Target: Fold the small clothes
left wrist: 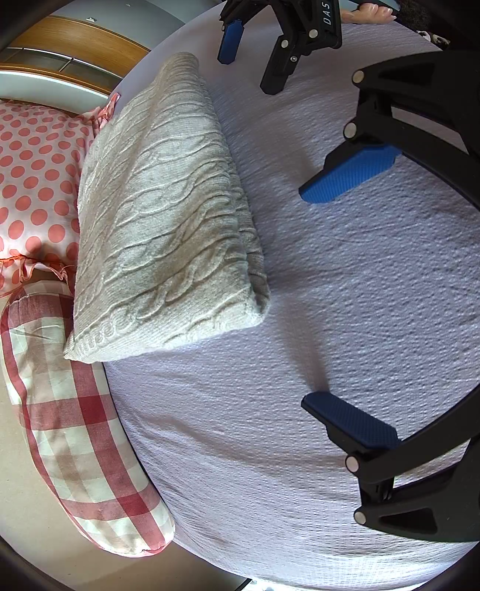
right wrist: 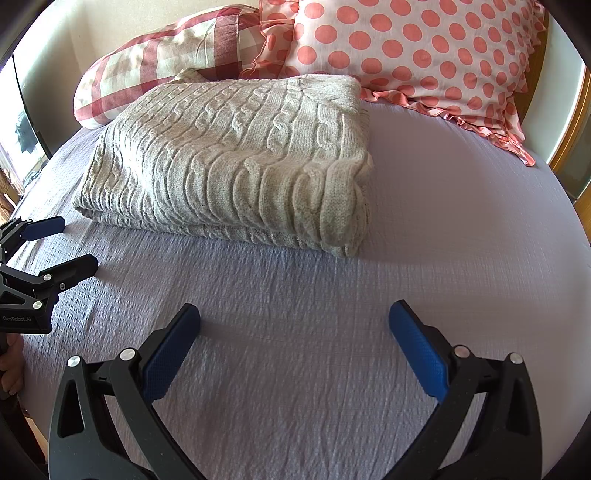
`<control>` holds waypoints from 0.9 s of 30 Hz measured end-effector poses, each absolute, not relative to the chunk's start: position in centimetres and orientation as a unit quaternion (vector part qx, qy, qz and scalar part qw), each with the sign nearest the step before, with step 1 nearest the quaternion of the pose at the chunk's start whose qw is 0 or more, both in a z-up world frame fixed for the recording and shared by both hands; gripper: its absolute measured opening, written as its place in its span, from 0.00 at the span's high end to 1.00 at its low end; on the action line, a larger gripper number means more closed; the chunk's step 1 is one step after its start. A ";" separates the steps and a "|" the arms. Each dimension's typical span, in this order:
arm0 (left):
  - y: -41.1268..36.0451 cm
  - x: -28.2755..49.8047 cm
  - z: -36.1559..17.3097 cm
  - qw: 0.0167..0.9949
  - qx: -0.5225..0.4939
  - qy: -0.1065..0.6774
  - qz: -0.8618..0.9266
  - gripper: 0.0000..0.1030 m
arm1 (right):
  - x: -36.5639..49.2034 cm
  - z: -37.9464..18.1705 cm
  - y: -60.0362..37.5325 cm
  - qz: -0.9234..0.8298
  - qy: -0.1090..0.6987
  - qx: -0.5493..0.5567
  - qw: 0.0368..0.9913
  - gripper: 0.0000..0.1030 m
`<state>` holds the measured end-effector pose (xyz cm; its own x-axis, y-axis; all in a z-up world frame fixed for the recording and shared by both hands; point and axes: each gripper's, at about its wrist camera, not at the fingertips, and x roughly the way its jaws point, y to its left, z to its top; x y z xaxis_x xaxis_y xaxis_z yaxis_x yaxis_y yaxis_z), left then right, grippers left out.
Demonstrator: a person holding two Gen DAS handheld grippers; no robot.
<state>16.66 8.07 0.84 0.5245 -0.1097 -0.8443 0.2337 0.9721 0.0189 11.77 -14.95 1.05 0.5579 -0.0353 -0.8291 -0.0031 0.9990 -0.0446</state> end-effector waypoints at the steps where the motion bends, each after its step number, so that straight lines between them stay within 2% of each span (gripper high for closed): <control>1: 8.1 16.6 0.8 0.871 0.065 0.478 -0.099 0.02 | 11.8 1.0 -14.9 -0.009 0.470 -0.020 0.882 0.01; 27: 8.1 16.6 0.8 0.871 0.064 0.477 -0.098 0.02 | 11.8 1.0 -14.9 -0.010 0.470 -0.020 0.882 0.01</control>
